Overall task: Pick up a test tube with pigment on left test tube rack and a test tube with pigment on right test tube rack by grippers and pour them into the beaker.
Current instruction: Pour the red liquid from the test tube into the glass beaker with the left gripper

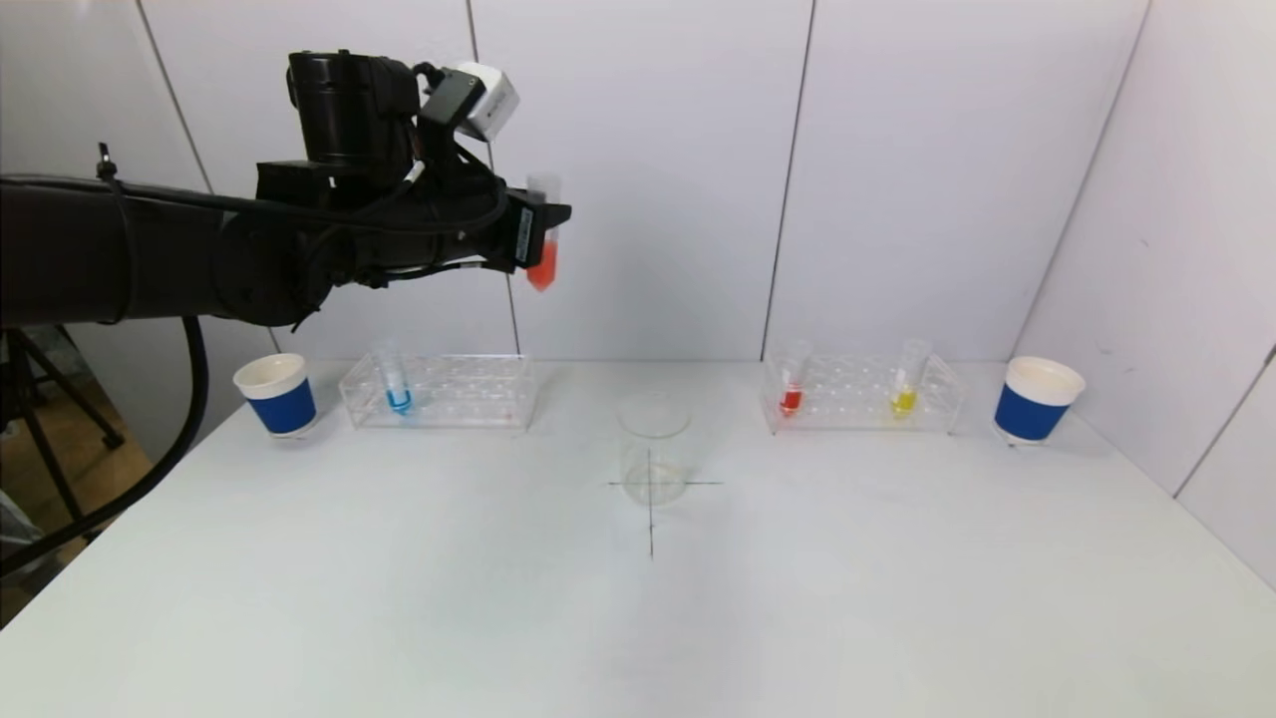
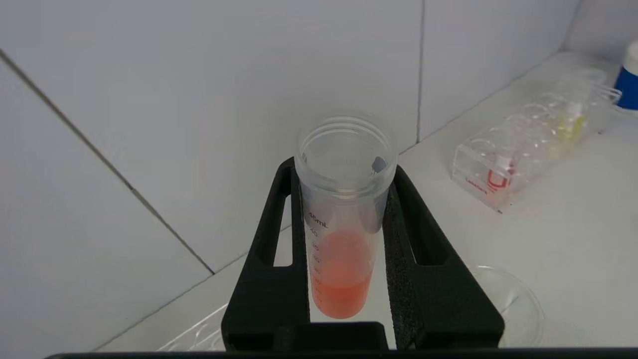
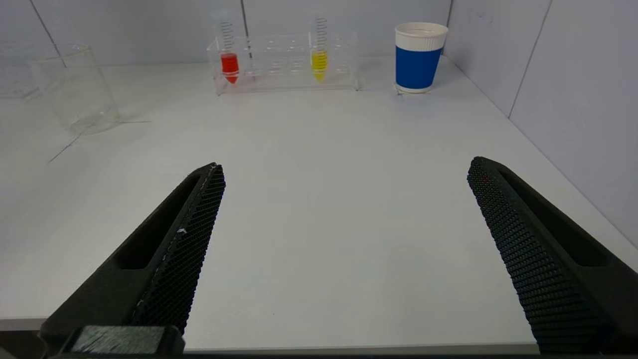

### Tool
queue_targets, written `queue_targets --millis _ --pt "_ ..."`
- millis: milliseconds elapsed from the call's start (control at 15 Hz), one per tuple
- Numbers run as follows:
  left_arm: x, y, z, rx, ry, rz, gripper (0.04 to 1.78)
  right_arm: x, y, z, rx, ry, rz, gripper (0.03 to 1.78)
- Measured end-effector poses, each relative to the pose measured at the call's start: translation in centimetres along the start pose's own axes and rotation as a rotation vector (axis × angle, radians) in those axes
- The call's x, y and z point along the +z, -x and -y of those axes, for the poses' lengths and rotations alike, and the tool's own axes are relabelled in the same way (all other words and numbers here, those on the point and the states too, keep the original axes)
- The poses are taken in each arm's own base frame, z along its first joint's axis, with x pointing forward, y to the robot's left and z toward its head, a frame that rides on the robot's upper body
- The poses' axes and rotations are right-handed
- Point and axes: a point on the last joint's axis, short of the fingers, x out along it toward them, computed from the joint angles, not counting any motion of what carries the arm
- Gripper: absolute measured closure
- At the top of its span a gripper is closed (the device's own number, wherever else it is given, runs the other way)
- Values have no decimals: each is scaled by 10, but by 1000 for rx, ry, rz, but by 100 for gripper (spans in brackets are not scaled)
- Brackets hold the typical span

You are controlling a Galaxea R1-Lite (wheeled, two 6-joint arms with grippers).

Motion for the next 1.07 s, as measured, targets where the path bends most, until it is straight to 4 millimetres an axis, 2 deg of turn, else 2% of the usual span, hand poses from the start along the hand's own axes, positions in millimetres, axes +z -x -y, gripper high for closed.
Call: queue_targets --millis 200,467,733,1067 --pt "-3 -2 -3 -134 -68 32 137 0 0 0 0 0 0 4" --pt "-8 -17 -16 -292 -124 127 137 0 0 0 0 0 0 4" --pt "-27 -45 -34 -416 -226 215 137 0 0 0 0 0 0 4" --pt "-57 -87 -42 -490 -377 342 137 0 0 0 0 0 0 4"
